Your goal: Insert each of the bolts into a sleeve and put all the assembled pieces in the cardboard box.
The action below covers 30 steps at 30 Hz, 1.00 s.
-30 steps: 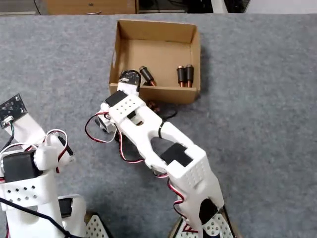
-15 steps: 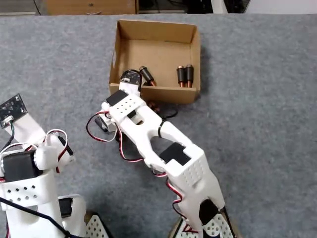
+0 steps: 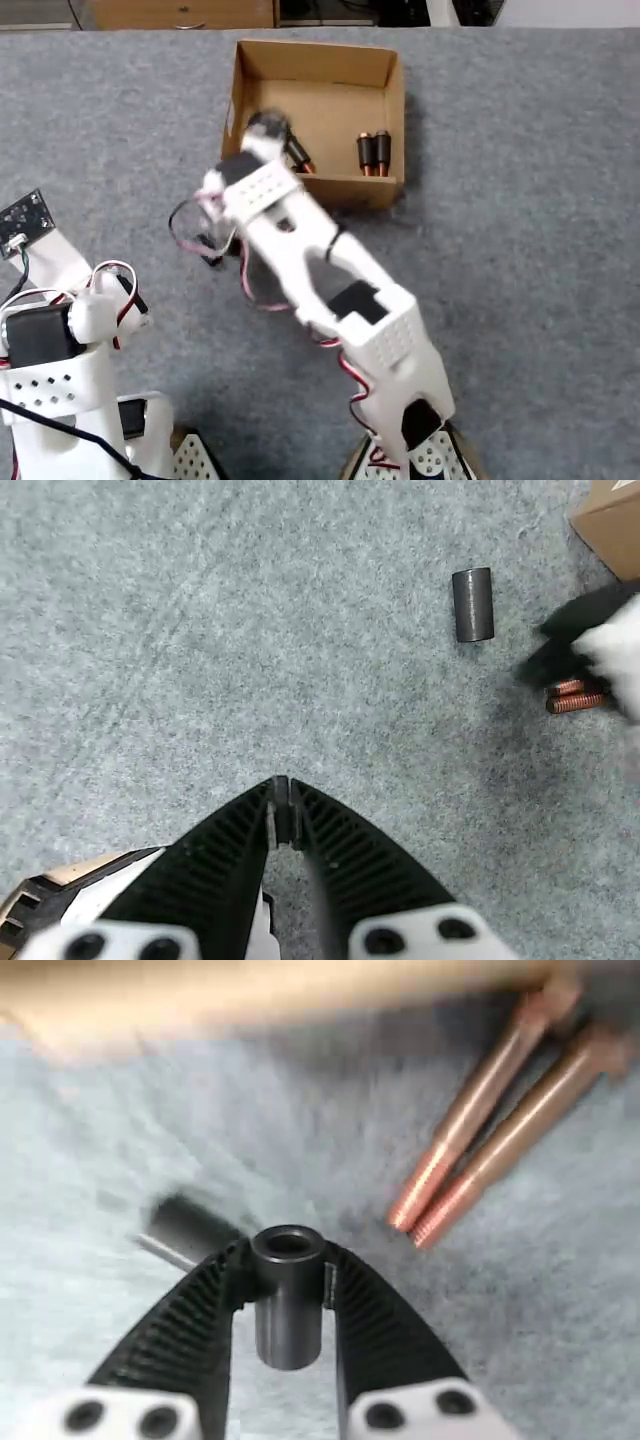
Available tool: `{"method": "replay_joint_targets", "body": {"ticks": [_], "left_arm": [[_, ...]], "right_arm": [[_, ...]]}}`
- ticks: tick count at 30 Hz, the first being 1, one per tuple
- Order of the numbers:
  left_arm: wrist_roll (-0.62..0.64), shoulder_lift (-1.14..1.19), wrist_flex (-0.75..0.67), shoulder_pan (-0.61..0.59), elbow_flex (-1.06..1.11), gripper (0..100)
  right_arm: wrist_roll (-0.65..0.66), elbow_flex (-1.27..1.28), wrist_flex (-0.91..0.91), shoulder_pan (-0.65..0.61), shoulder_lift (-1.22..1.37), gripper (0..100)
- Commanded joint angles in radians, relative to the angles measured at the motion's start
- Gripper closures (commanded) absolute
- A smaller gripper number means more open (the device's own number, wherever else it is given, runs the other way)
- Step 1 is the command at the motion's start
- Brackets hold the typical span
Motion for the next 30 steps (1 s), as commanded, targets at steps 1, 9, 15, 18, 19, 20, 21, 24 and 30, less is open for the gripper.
{"method": "replay_joint_targets", "body": {"ticks": [1, 9, 15, 18, 19, 20, 21, 24, 30], "left_arm": [[0.0, -0.01, -0.015, -0.005, -0.014, 98], [0.0, -0.01, -0.015, -0.003, -0.012, 98], [0.0, -0.008, -0.018, -0.003, -0.012, 98], [-0.012, -0.008, -0.078, -0.005, -0.009, 98], [-0.029, -0.008, -0.098, -0.005, -0.012, 98], [-0.051, -0.008, -0.117, -0.003, -0.014, 98], [-0.069, -0.008, -0.129, -0.003, -0.02, 98], [-0.103, 0.002, -0.137, -0.002, -0.069, 98], [-0.114, 0.004, -0.238, 0.091, -0.109, 98]], "right_arm": [[0.0, -0.18, 0.074, 0.084, -0.114, 99.7], [0.08, -0.437, 0.176, 0.183, -0.166, 99.7], [0.161, -0.628, 0.278, 0.226, -0.203, 99.7], [0.164, -0.717, 0.319, 0.271, -0.226, 99.7], [0.164, -0.742, 0.322, 0.297, -0.237, 99.7], [0.166, -0.763, 0.324, 0.326, -0.251, 99.7], [0.173, -0.785, 0.324, 0.355, -0.271, 99.7], [0.245, -0.837, 0.308, 0.473, -0.34, 99.7], [0.328, -0.934, 0.293, 0.8, -0.427, 99.7]]}}
